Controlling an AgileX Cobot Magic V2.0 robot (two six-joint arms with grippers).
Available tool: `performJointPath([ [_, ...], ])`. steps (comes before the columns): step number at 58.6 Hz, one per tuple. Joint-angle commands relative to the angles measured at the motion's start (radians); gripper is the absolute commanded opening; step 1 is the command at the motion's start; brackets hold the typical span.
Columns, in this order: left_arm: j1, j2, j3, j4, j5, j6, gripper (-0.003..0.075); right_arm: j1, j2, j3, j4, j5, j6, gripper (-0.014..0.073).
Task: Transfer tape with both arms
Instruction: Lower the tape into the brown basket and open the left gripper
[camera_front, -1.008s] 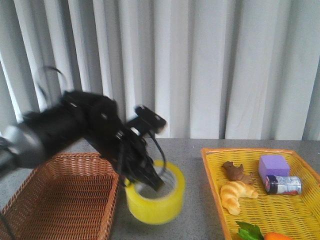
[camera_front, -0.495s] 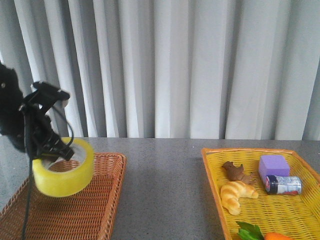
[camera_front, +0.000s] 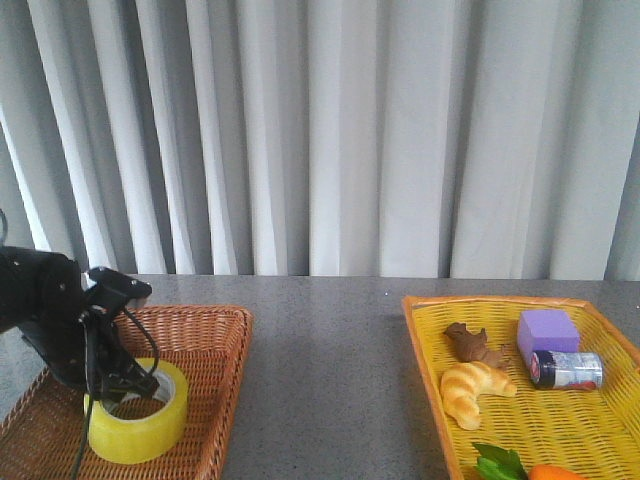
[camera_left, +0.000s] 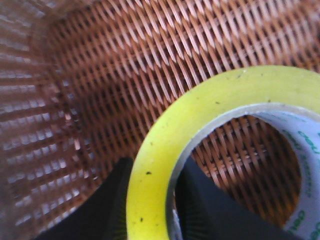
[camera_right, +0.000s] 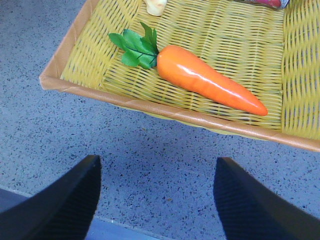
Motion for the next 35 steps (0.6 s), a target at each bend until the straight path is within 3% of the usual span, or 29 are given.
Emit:
performJointPath([
  [1,0.001,-0.046,-0.031,-0.010,-0.050,-0.015,0.0110,-0.008,0.000,-0.024,-0.002,-0.059,-0.001,0.0470],
  [8,0.002,-0.048,-0.033,-0.010,-0.045,-0.016,0.0167,-0.008,0.000,-0.024,-0.002,-0.059,-0.001,0.0470],
  [24,0.002,-0.097,-0.085,-0.070,0.045,-0.013,0.0478,-0.008,0.000,-0.024,-0.002,-0.059,-0.001,0.0470],
  [35,0.002,-0.211,-0.095,-0.116,0.096,-0.013,0.0533,-0.008,0.000,-0.024,-0.002,-0.059,-0.001,0.0470],
])
